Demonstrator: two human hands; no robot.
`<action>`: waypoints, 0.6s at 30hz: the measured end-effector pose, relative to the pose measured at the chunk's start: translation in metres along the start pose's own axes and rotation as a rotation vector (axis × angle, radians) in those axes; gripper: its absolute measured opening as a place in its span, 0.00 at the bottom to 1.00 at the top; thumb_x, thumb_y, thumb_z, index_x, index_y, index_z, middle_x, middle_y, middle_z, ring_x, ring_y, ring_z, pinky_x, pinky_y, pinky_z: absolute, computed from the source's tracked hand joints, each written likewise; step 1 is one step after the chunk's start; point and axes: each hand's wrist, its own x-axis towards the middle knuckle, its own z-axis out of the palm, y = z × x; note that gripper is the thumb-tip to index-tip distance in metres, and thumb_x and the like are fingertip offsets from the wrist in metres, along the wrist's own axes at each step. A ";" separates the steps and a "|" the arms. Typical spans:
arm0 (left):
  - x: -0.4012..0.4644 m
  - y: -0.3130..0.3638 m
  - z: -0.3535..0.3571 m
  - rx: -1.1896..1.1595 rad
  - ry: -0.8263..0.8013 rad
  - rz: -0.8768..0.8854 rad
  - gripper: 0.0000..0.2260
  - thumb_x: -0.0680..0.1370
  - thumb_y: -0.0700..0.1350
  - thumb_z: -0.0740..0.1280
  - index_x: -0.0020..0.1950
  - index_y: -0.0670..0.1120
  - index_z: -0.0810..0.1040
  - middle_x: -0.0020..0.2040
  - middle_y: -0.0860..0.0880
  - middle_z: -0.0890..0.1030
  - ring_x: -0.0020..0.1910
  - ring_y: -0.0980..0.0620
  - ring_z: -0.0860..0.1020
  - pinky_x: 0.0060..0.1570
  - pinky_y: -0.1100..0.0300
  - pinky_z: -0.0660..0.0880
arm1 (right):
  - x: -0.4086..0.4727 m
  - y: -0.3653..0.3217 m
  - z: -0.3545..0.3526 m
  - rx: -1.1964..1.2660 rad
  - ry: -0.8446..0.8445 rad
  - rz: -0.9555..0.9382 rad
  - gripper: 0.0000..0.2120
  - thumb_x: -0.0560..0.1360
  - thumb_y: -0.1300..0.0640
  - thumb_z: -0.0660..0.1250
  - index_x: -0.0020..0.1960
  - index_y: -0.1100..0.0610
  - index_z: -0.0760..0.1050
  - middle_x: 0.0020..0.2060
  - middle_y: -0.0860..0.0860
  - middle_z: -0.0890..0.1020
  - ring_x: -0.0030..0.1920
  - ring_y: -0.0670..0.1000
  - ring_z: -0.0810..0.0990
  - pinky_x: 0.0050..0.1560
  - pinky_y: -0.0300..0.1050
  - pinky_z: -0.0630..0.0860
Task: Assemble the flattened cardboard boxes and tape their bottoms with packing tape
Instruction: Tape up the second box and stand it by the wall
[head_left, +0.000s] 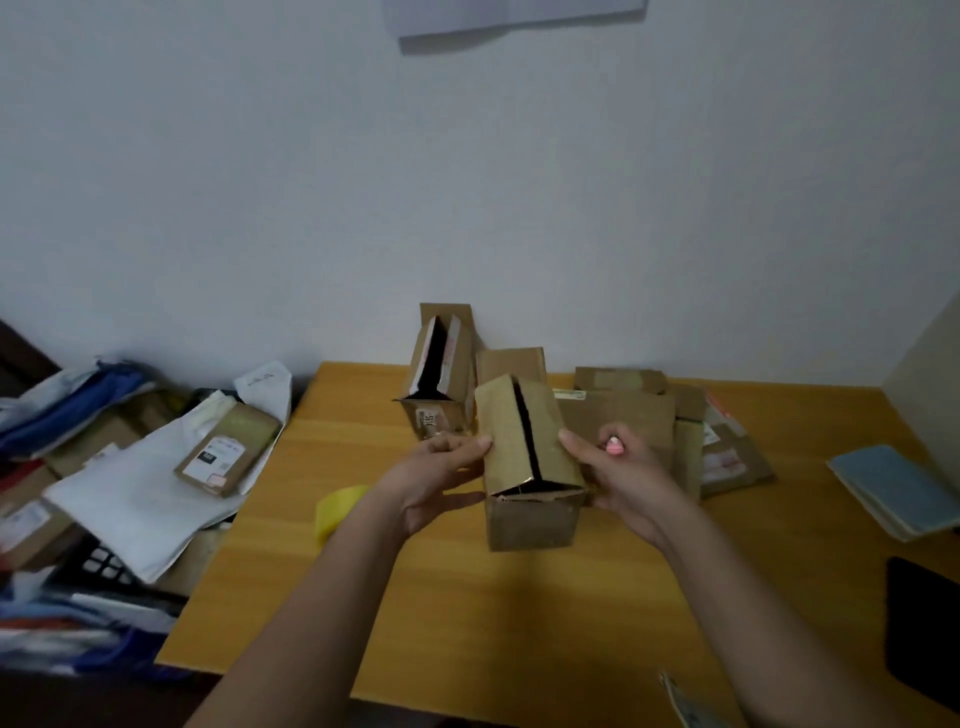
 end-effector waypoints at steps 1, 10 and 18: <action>-0.003 0.001 -0.001 -0.029 0.018 0.022 0.21 0.72 0.44 0.73 0.63 0.37 0.75 0.56 0.42 0.82 0.57 0.46 0.80 0.55 0.47 0.78 | 0.001 0.000 0.003 -0.012 -0.005 -0.018 0.24 0.64 0.50 0.78 0.44 0.53 0.64 0.53 0.58 0.78 0.54 0.54 0.80 0.45 0.53 0.79; -0.025 0.031 -0.058 -0.084 0.136 0.234 0.25 0.66 0.41 0.75 0.62 0.44 0.77 0.53 0.48 0.81 0.55 0.51 0.81 0.51 0.52 0.79 | 0.026 -0.015 0.072 -0.152 -0.152 -0.148 0.25 0.64 0.45 0.78 0.44 0.52 0.64 0.57 0.50 0.80 0.53 0.49 0.79 0.45 0.52 0.78; 0.004 0.077 -0.134 0.158 0.277 0.305 0.29 0.66 0.46 0.78 0.64 0.46 0.70 0.59 0.49 0.75 0.56 0.48 0.78 0.52 0.49 0.80 | 0.079 -0.023 0.189 -0.544 -0.037 -0.344 0.32 0.60 0.42 0.81 0.51 0.50 0.63 0.57 0.51 0.73 0.54 0.49 0.73 0.53 0.50 0.78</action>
